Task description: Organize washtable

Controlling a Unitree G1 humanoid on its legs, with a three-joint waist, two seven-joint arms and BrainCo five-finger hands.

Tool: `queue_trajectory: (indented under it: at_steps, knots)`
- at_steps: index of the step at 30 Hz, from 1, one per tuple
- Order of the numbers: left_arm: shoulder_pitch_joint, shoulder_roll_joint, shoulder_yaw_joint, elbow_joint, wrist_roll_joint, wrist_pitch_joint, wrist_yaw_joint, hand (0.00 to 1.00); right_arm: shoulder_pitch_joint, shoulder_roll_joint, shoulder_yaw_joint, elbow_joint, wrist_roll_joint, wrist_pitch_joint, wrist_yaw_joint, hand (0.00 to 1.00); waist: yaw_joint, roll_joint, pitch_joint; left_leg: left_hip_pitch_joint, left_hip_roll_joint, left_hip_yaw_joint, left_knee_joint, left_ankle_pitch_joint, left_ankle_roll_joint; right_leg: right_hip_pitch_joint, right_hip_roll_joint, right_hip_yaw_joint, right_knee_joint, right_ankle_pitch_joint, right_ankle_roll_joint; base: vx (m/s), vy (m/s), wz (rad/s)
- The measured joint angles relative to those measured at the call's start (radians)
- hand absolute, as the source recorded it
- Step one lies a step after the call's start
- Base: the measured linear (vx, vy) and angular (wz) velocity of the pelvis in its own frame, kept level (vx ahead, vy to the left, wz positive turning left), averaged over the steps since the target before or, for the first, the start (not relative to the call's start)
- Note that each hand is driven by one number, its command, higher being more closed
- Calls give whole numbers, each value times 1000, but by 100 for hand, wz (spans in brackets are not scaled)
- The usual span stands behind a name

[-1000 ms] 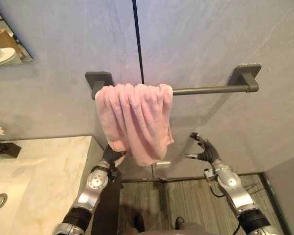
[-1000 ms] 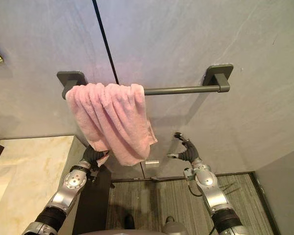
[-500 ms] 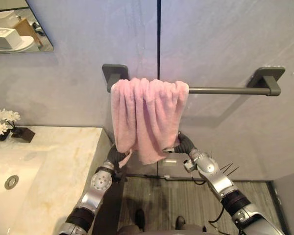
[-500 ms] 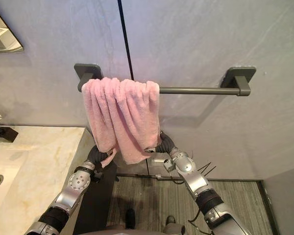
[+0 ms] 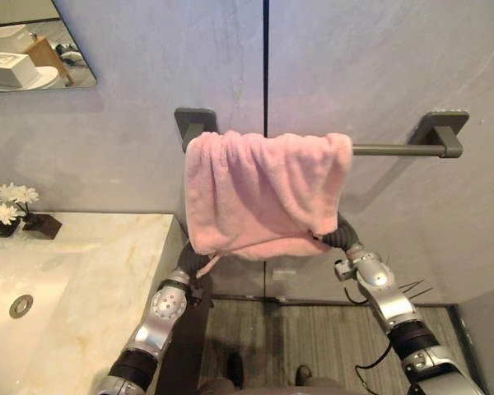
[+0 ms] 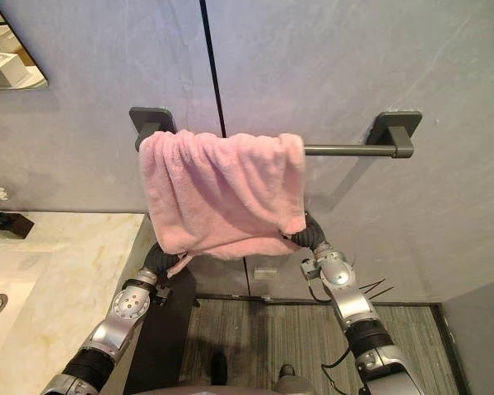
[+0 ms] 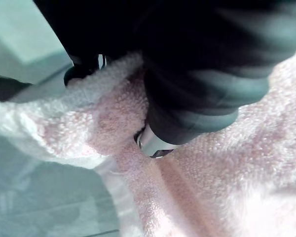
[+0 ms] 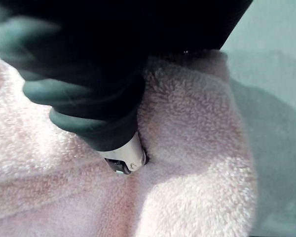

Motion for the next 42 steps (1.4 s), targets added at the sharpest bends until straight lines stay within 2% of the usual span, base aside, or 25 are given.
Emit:
queue_trajectory:
  at_steps: [4, 7, 10, 12, 19, 26, 30, 34, 35, 37, 38, 42]
  knots:
    - [0, -34, 0, -22, 1, -16, -19, 100, 49, 2, -52, -30, -1, -31, 0, 100, -4, 0, 0, 0, 3, 10, 0, -1, 0, -1, 0, 9, 0, -1, 1, -15, -22, -5]
    - [6, -59, 0, -33, 1, -15, -21, 100, 76, 19, -91, -42, -1, -32, 0, 100, -5, 0, 0, 0, 4, 20, 0, -4, 0, -2, 0, 19, 1, -1, 1, 18, -16, -10]
    - [19, -72, 0, -41, 1, -15, -21, 100, 101, 33, -106, -42, -1, -32, 0, 100, -23, 0, 0, 3, 3, 24, 3, -5, 0, -1, -1, 23, 2, -1, 1, 6, -12, -4]
    - [19, -93, 0, -40, 2, -13, -20, 100, 120, 73, -139, -40, -2, -32, -1, 100, -25, 1, 0, 6, 5, 31, 5, -6, -1, -2, 1, 29, 4, -1, 1, -15, -21, -6]
    - [42, -157, 0, -14, 1, 10, -20, 100, 161, 121, -188, -7, -22, -30, -17, 100, -27, 8, -1, 23, 13, 56, 0, -16, -8, -5, 5, 58, 18, -5, 1, -53, -16, -13]
    - [62, -188, 0, 56, 1, 19, -20, 100, 168, 166, -222, 43, -21, -32, -18, 100, -25, 22, -10, 25, 13, 51, 0, -22, -11, -5, 9, 53, 17, -15, 11, -36, -17, 3]
    - [65, -190, 4, 118, 0, 17, -20, 100, 137, 189, -224, 117, -21, -48, -18, 100, -25, 20, -12, 27, 13, 51, 0, -23, -10, -4, 11, 55, 17, -18, 10, 5, -5, -1]
    - [55, -220, 53, 180, -1, 15, -20, 100, 92, 212, -225, 191, -22, -53, -18, 100, -24, 13, -17, 36, 13, 52, 0, -23, -8, 5, 12, 55, 17, -20, 4, 12, -7, 0]
    - [56, -223, 61, 190, -3, 14, -20, 100, 81, 218, -225, 213, -26, -53, -18, 0, -24, 10, -18, 43, 13, 52, 0, -27, -9, 15, 12, 55, 17, -22, 2, 36, -24, 1]
    - [56, -229, 74, 206, -11, 14, -20, 100, 75, 219, -225, 226, -32, -53, -18, 0, -23, 9, -19, 46, 13, 53, 0, -29, -9, 16, 12, 55, 17, -24, 2, 0, 0, 0]
    - [55, -233, 89, 214, -18, 14, -20, 0, 72, 219, -225, 238, -35, -53, -18, 0, -23, 7, -20, 47, 13, 53, 0, -30, -8, 18, 12, 54, 17, -26, 1, 0, 0, 0]
    - [55, -240, 119, 234, -38, 15, -18, 0, 65, 225, -256, 266, -37, -52, -24, 0, -23, 5, -20, 55, 13, 53, -1, -33, -9, 32, 12, 51, 17, -30, 0, 0, 0, 0]
